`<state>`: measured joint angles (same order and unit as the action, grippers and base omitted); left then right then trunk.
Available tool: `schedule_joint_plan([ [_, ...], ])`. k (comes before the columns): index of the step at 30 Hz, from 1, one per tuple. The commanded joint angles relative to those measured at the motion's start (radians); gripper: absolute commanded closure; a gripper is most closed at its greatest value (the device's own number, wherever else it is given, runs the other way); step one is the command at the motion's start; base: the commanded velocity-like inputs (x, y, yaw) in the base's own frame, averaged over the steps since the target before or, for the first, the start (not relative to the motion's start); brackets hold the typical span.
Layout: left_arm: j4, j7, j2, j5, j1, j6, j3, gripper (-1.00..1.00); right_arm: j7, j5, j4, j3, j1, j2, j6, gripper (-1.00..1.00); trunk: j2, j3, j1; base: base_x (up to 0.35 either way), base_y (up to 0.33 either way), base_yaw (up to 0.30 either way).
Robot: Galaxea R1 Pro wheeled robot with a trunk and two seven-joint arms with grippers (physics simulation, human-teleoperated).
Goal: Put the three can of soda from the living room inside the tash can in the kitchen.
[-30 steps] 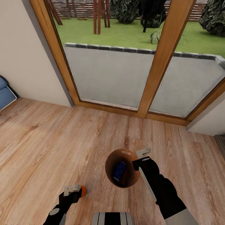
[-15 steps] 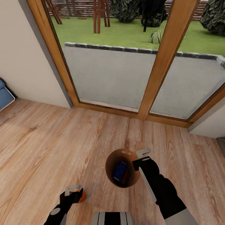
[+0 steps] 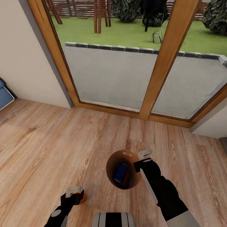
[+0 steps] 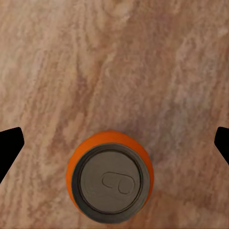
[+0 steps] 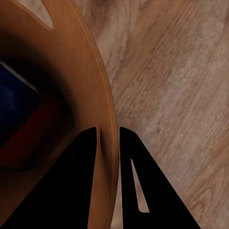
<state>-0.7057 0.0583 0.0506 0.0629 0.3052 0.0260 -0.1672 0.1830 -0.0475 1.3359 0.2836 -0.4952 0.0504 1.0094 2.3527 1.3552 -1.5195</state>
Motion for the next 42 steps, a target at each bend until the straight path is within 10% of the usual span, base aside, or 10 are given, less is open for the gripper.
schedule_joint_plan([
  [1, 0.000, 0.000, 0.000, 0.000, 0.000, 0.000, 0.000, -1.00, -0.005, 0.012, 0.000, 0.000, 0.000, 0.000, -0.002, 1.00, 0.000, 0.000, 0.000, 0.000, 0.000, 0.000],
  [42, 0.001, 0.000, 0.000, 0.000, 0.000, 0.000, 0.000, -1.00, -0.006, 0.020, 0.065, -0.064, 0.000, 0.002, 0.001, 1.00, 0.000, 0.000, 0.000, 0.000, 0.000, 0.000],
])
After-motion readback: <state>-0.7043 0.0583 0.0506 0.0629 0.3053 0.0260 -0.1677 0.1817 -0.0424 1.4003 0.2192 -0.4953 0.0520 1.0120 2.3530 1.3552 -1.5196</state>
